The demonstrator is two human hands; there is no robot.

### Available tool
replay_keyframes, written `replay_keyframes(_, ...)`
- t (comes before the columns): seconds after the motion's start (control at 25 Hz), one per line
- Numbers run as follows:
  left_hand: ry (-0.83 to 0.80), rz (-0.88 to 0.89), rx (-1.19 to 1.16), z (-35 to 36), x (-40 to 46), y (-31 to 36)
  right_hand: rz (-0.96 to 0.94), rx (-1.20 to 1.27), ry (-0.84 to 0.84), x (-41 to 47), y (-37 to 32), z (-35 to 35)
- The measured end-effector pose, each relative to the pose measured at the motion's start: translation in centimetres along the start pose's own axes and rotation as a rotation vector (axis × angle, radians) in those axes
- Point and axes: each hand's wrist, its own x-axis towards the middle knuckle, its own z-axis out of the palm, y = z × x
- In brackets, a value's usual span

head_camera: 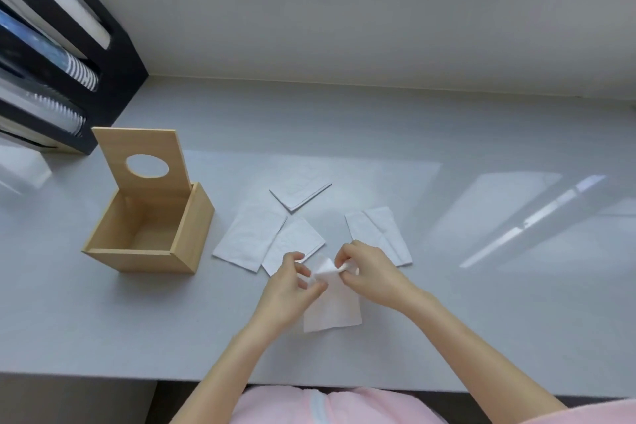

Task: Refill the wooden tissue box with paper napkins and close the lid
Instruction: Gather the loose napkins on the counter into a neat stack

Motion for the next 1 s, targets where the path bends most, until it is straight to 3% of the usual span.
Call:
replay_keyframes(0.16, -0.032, 0.018, -0.229, -1.1, 0.5, 0.7, 0.003, 0.271, 0.050, 0.2, -0.5, -1.7)
replay_keyframes(0.36, 0.015, 0.043, -0.301, -1.6, 1.3, 1.1, 0.051, 0.457, 0.047, 0.8, 0.1, -2.4)
replay_keyframes(0.44, 0.050, 0.037, -0.383, -1.9, 1.6, 1.2, 0.143, 0.554, 0.156, 1.0, 1.2, -2.9)
replay_keyframes(0.6, 0.086, 0.024, -0.469, -2.7, 2.3, 1.5, 0.392, 0.288, 0.451, 1.8, 4.3, -3.9)
replay_keyframes(0.8, 0.087, -0.027, -0.486, -2.6, 2.7, 1.9, 0.524, -0.053, 0.259, 2.9, 5.0, -2.9)
replay_keyframes(1.0, 0.101, -0.110, -0.466, -2.8, 2.6, 1.4, 0.530, -0.016, 0.237, 3.8, 4.9, -2.8)
